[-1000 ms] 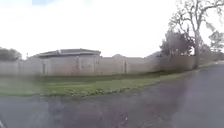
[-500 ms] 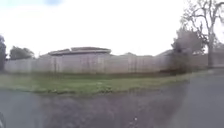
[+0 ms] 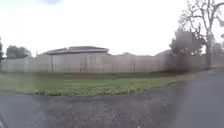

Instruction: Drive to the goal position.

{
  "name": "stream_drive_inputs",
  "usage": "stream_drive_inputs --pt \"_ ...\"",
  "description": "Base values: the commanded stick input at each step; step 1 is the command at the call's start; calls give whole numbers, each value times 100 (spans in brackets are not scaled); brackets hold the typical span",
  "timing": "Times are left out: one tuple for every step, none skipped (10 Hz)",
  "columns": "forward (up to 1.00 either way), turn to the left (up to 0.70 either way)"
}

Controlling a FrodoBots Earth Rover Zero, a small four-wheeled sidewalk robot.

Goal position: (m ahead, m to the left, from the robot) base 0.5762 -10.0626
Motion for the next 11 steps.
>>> stream_drive_inputs --pt "0 -70" --pt "0 -70" --pt "0 -70" --pt "0 -70" --pt "0 -70" --pt "0 -70" --pt "0 -70" --pt "0 -70" --pt "0 -70" --pt "0 -70" --pt "0 -70"
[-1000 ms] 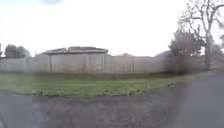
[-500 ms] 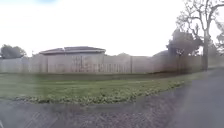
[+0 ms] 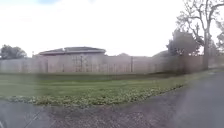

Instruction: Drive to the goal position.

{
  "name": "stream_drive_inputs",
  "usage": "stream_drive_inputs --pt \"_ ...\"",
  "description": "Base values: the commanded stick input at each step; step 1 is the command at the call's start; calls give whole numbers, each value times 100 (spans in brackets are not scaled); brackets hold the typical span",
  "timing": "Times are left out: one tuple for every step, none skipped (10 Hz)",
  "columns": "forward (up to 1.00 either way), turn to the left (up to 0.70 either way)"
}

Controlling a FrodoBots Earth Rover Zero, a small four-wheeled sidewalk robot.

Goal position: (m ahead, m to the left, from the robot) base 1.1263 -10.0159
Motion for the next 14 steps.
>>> stream_drive_inputs --pt "0 -70" --pt "0 -70" --pt "0 -70" --pt "0 -70" --pt "0 -70" --pt "0 -70" --pt "0 -70" --pt "0 -70" --pt "0 -70" --pt "0 -70" --pt "0 -70" --pt "0 -70" --pt "0 -70" --pt "0 -70"
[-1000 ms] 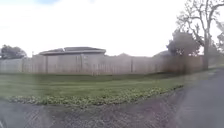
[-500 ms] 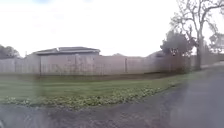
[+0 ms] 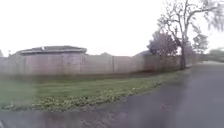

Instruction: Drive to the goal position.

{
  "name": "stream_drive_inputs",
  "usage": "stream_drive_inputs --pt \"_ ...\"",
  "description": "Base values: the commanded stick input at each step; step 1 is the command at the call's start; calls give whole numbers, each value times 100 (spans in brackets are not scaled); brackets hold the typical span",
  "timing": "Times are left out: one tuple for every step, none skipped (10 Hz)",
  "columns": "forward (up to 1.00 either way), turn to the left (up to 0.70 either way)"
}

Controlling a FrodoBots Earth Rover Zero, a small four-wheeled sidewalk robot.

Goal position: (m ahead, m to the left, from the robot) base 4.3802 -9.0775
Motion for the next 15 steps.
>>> stream_drive_inputs --pt "0 -70" --pt "0 -70" --pt "0 -66" --pt "0 -52" --pt "0 -3" --pt "0 0" --pt "0 0" --pt "0 0" --pt "0 0" --pt "0 -65" --pt "0 -68" --pt "0 -70" --pt "0 -70" --pt "0 -70" --pt "0 -70"
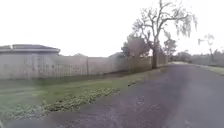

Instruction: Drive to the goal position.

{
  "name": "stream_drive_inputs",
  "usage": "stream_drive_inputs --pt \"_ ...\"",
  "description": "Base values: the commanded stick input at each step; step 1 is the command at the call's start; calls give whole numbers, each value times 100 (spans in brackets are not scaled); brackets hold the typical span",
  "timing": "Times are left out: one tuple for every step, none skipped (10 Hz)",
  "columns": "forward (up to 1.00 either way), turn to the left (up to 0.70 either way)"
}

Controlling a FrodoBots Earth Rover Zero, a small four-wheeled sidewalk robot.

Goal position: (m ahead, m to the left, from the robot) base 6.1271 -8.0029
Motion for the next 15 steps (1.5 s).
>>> stream_drive_inputs --pt "0 -70" --pt "0 -70" --pt "0 -70" --pt "0 -70" --pt "0 -70" --pt "0 -70" --pt "0 -70" --pt "0 -70" --pt "0 -70" --pt "0 -70" --pt "0 -70" --pt "0 -70" --pt "0 -70" --pt "0 -70" --pt "0 -70"
